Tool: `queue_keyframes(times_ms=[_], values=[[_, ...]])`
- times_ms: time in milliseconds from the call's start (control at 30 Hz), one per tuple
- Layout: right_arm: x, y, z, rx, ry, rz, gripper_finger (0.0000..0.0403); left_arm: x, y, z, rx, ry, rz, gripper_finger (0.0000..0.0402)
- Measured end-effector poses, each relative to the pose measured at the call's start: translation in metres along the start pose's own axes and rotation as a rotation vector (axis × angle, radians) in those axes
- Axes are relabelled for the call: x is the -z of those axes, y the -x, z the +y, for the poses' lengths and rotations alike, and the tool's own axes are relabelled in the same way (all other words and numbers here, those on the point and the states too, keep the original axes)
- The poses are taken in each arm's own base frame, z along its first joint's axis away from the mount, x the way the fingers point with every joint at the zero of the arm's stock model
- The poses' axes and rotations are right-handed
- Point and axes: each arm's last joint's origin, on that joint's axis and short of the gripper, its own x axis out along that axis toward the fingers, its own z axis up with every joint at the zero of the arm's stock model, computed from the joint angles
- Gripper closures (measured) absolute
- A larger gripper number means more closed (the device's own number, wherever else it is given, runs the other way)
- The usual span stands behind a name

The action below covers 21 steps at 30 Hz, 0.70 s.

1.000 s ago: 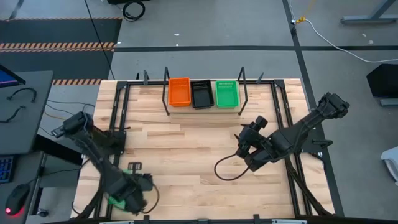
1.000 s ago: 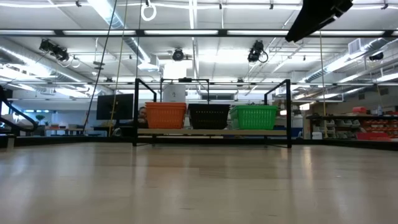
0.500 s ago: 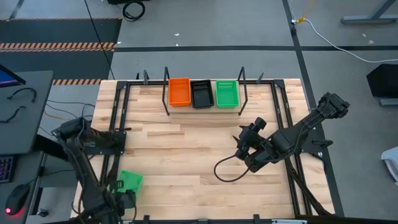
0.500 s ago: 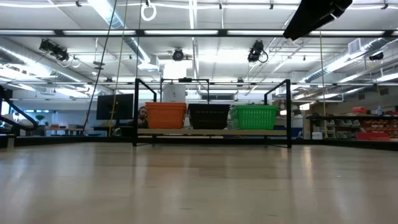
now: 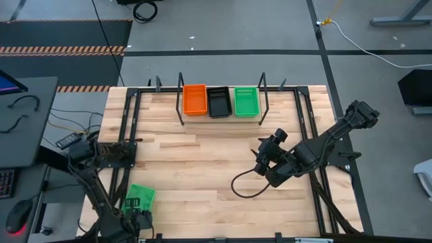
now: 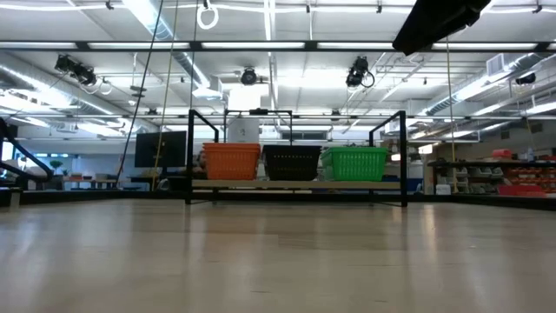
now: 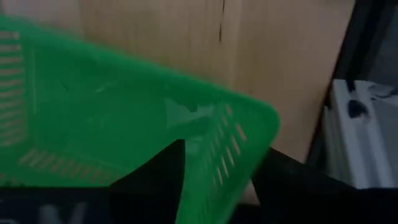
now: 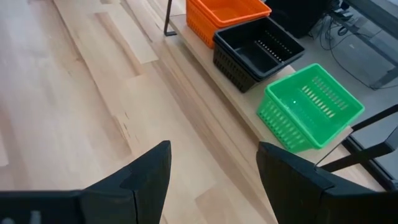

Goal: Stack baskets on shelf by color
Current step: Stack the green bin on top of the other green bins on the shelf

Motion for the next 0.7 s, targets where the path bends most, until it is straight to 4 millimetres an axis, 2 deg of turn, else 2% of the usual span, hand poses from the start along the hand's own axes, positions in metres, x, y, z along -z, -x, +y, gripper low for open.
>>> queue_keyframes(times_ms=[100, 267, 433, 700], values=[[0.000, 0.000, 0.000, -0.004, -0.001, 0.001, 0.0161, -0.009, -0.008, 0.001, -0.029, -0.036, -0.005, 0.0244], [-0.001, 0.000, 0.001, -0.013, 0.009, -0.005, 0.0161, -0.033, -0.015, 0.011, -0.057, -0.110, 0.006, 0.0378], [-0.001, 0.000, 0.002, -0.016, 0.015, -0.004, 0.0161, -0.069, -0.012, 0.033, -0.119, -0.198, -0.063, 0.0395], [0.000, 0.000, 0.003, -0.049, 0.017, 0.035, 0.0161, -0.153, -0.007, 0.093, -0.138, -0.320, -0.184, 0.0398]])
